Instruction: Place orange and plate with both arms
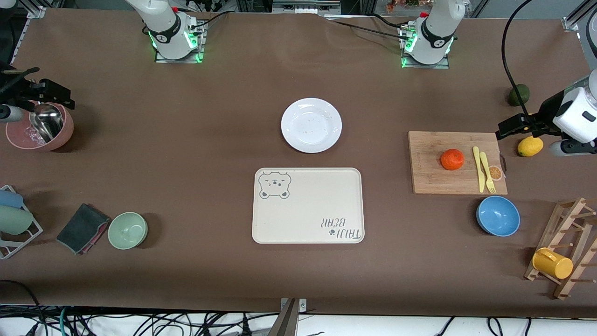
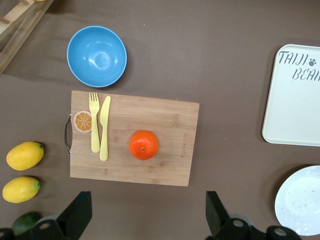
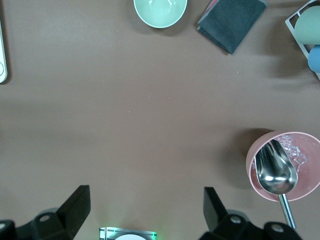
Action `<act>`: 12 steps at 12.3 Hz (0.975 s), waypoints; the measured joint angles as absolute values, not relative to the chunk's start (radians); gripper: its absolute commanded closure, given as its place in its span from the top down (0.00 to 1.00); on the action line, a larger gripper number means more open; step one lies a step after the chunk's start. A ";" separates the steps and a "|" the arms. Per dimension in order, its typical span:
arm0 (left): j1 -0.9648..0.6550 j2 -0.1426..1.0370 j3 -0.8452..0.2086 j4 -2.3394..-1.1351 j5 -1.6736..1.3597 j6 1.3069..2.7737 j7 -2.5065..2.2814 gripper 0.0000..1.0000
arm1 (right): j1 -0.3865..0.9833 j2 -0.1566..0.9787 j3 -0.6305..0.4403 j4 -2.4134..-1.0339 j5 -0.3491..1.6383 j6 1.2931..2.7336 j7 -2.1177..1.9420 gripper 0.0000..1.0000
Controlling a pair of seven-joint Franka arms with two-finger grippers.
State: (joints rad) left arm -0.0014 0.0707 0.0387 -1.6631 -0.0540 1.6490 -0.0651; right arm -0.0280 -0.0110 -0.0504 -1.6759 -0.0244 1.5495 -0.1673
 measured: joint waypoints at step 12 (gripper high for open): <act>-0.001 0.071 0.039 -1.663 -0.054 1.649 -0.065 1.00 | -0.033 -0.011 -0.048 -1.674 -0.003 1.560 -0.167 1.00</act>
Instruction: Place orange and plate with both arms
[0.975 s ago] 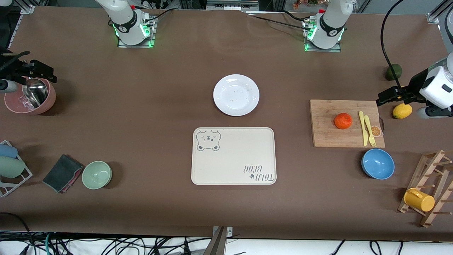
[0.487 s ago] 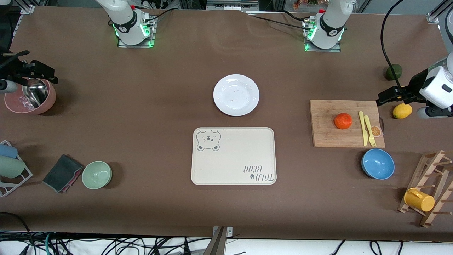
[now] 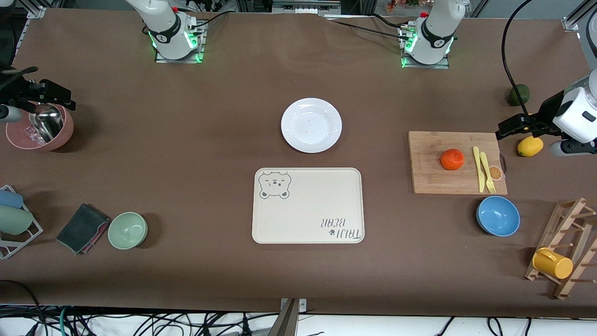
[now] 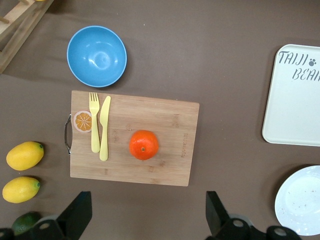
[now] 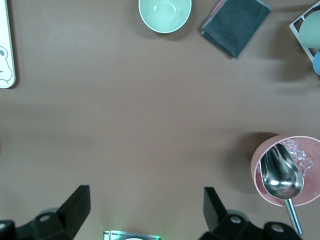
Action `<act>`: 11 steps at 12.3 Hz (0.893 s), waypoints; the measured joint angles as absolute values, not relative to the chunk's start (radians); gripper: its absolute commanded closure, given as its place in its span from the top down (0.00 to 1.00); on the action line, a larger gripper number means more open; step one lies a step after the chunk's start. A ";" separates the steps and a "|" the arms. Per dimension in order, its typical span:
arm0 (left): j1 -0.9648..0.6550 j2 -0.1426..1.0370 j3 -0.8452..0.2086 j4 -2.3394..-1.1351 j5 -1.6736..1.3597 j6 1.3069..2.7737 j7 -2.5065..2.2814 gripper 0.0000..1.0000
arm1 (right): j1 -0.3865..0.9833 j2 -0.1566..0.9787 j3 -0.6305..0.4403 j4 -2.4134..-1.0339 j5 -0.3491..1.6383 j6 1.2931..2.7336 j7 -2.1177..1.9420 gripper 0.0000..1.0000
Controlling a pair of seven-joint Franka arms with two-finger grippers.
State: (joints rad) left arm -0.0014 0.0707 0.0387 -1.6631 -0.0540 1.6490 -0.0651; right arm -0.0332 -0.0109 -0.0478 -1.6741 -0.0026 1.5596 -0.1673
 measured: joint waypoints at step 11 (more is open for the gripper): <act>0.008 0.269 0.039 -1.684 -0.054 1.665 -0.077 1.00 | -0.034 -0.010 -0.048 -1.674 -0.003 1.558 -0.167 1.00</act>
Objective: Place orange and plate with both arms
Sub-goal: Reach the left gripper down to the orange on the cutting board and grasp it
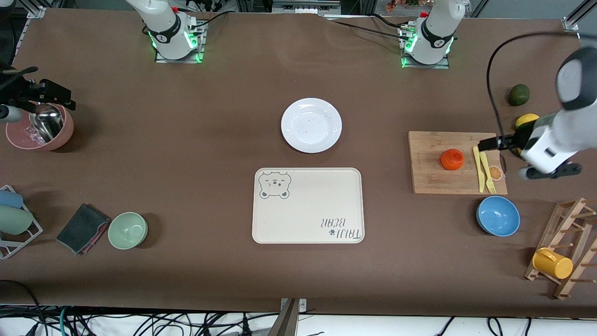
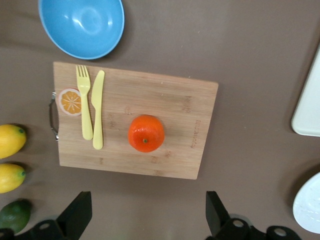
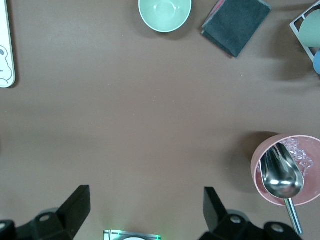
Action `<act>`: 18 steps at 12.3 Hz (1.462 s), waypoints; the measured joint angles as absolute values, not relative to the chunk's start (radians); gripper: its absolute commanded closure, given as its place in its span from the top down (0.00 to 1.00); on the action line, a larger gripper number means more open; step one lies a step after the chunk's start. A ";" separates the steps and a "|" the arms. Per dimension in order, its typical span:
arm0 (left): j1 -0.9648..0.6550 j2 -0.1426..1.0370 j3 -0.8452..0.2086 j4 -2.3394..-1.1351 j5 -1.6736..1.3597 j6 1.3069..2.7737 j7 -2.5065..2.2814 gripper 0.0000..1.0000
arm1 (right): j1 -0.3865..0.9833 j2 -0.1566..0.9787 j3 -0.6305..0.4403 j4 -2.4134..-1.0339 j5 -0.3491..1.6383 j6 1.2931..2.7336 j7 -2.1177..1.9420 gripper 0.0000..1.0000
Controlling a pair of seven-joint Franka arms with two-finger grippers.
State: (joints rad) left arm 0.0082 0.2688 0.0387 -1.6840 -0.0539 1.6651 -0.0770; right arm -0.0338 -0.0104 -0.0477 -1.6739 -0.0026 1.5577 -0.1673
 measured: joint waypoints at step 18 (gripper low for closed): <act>0.018 0.386 0.040 -2.104 -0.054 2.182 -0.114 1.00 | -0.034 -0.010 -0.048 -1.674 -0.003 1.543 -0.167 1.00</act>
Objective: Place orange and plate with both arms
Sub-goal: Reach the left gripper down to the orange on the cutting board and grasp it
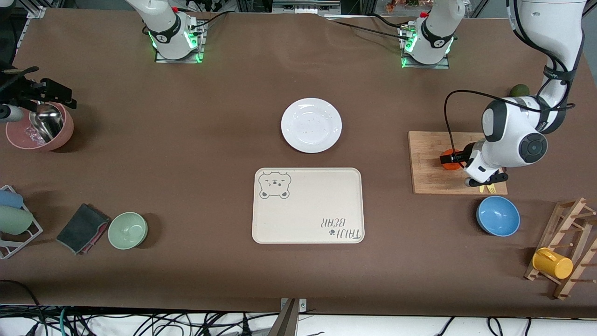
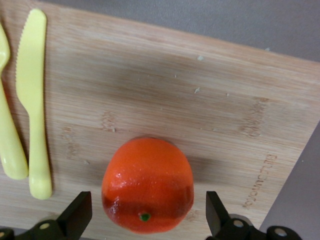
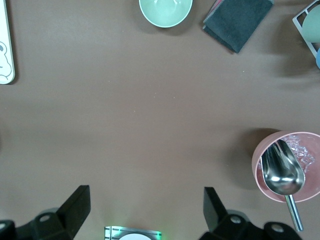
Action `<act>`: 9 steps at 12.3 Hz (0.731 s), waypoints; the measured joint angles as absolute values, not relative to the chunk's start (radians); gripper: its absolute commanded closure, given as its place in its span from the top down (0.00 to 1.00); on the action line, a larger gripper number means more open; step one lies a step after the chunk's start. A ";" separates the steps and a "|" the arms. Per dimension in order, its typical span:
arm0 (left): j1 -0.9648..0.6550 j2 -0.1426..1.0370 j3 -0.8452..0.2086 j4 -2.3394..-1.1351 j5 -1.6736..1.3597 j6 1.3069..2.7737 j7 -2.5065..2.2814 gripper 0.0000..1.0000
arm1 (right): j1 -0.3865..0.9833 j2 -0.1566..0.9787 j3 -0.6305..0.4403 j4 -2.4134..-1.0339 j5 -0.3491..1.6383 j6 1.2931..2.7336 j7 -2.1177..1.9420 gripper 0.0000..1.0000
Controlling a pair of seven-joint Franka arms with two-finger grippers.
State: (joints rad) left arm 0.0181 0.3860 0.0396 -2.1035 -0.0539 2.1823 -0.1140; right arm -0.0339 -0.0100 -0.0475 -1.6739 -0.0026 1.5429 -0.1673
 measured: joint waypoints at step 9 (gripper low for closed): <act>0.022 0.414 0.039 -2.104 -0.054 2.200 -0.115 0.46 | -0.035 -0.010 -0.048 -1.674 -0.003 1.535 -0.167 1.00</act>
State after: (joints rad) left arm 0.0219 0.4138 0.0391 -2.1039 -0.0540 2.2000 -0.1145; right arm -0.0351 -0.0100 -0.0476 -1.6739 -0.0026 1.5355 -0.1673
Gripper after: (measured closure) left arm 0.269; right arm 0.000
